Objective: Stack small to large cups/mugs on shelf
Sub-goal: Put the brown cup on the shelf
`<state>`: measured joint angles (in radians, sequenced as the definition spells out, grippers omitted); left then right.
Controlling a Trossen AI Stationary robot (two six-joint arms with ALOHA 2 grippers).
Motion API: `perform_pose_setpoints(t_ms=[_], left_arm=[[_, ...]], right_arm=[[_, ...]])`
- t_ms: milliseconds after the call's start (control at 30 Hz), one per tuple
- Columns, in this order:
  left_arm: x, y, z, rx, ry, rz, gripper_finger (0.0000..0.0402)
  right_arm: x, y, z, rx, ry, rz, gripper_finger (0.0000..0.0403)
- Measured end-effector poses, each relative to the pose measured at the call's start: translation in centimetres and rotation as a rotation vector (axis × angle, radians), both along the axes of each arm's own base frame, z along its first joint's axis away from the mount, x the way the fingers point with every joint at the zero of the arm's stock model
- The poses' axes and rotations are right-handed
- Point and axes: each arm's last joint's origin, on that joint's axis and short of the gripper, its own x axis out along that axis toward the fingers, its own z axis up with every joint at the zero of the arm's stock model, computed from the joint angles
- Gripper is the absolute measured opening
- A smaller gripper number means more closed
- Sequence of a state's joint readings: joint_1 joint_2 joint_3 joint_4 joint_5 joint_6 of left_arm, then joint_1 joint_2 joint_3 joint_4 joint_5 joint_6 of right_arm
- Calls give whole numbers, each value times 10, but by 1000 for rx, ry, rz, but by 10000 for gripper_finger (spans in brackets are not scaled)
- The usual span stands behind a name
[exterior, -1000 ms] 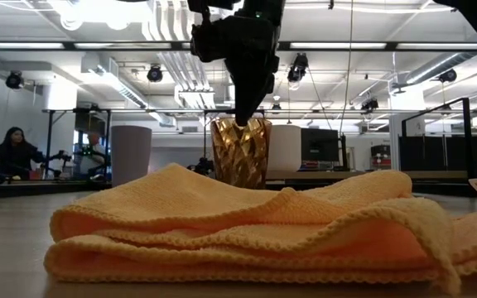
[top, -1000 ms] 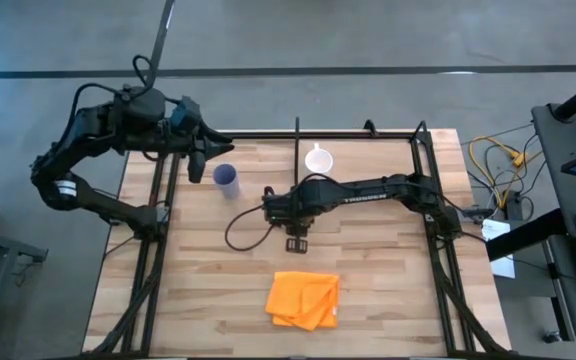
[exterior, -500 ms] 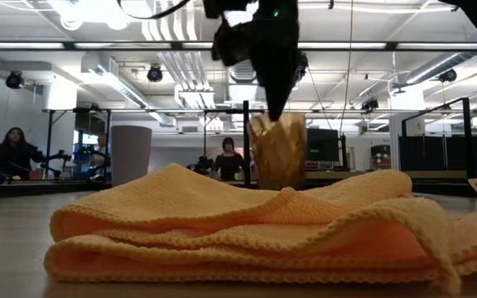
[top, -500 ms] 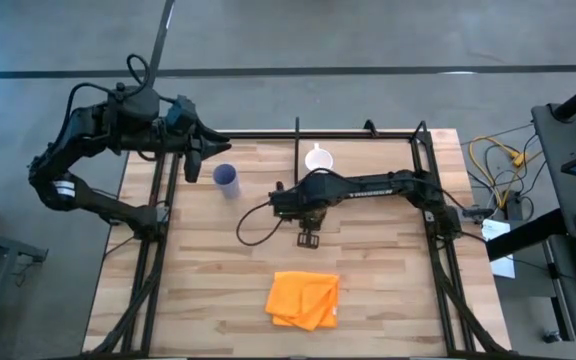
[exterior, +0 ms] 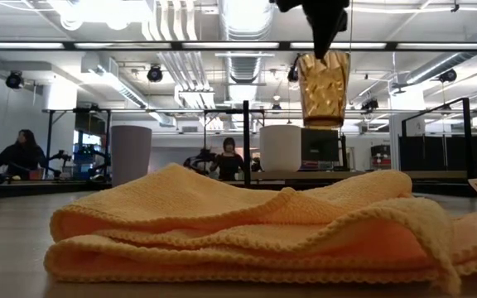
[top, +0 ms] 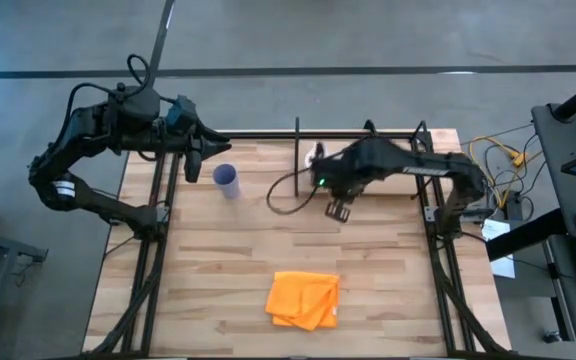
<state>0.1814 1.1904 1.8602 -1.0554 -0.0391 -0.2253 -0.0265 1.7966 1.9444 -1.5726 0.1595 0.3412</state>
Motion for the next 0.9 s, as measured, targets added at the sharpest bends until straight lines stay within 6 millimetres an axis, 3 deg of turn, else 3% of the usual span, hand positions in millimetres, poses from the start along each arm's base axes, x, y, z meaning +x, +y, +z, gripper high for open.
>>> perform_pose_setpoints(t_ms=[200, 400, 633, 900], left_arm=[[0, 0, 0, -3, 0, 1, 72], [3, 1, -1, -5, 7, 1, 72], [7, 1, -3, -7, 18, 1, 72], [9, 2, -4, -8, 23, 1, 72]], right_arm=[[-32, -35, 15, -5, -43, -121, 9], [-51, -69, 8, -54, -5, -212, 9], [-47, -93, -11, -61, -48, -212, 9], [-45, -96, -40, -21, -6, -194, 9]])
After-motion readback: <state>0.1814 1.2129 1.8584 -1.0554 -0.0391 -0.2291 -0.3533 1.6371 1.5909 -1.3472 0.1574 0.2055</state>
